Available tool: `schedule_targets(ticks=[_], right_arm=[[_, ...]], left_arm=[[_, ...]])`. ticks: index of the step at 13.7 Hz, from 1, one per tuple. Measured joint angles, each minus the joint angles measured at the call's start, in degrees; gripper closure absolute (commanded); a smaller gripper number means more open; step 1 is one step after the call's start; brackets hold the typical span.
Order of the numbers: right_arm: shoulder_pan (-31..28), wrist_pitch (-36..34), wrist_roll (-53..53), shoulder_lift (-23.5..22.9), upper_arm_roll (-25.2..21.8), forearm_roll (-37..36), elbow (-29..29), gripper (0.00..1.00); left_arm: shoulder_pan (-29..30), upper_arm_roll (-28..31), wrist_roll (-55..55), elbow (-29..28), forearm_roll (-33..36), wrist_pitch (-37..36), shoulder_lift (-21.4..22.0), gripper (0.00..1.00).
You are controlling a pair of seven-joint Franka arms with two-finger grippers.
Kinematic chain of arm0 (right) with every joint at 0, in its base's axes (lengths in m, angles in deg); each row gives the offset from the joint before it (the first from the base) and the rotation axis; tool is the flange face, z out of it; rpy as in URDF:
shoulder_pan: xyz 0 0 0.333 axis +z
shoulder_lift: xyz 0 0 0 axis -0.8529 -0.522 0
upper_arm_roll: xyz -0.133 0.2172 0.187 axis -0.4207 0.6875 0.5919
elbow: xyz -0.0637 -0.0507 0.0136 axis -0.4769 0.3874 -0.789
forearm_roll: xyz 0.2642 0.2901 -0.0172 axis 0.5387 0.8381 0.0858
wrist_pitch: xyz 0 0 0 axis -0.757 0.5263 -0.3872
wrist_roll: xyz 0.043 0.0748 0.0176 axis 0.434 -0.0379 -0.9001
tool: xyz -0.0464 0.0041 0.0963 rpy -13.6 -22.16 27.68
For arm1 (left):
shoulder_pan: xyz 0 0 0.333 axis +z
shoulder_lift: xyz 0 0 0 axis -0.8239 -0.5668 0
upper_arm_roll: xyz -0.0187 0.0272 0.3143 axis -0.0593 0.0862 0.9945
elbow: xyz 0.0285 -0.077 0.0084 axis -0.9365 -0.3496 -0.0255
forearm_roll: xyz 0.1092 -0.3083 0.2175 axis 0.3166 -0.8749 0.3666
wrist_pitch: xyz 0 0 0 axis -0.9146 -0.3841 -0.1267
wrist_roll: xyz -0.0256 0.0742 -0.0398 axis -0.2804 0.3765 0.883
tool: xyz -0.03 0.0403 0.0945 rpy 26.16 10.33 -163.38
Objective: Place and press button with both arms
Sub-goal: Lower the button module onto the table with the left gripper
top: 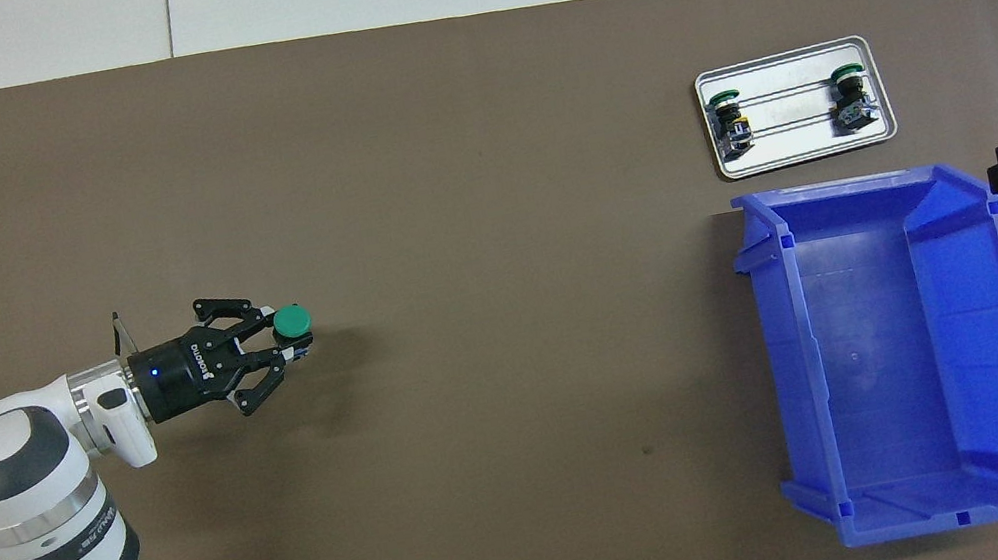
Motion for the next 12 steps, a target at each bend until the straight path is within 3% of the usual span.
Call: schedule_targets(ticks=[5, 12], right_arm=[[0.00, 0.00, 0.00, 0.00, 0.00, 0.00, 0.00, 0.00], [0.00, 0.00, 0.00, 0.00, 0.00, 0.00, 0.00, 0.00]], left_arm=[[-3.24, -0.37, 8.02, -2.46, -9.69, -0.39, -1.98, 1.00], [-4.22, -0.41, 14.22, -5.61, -15.04, -4.46, -2.57, 1.00]])
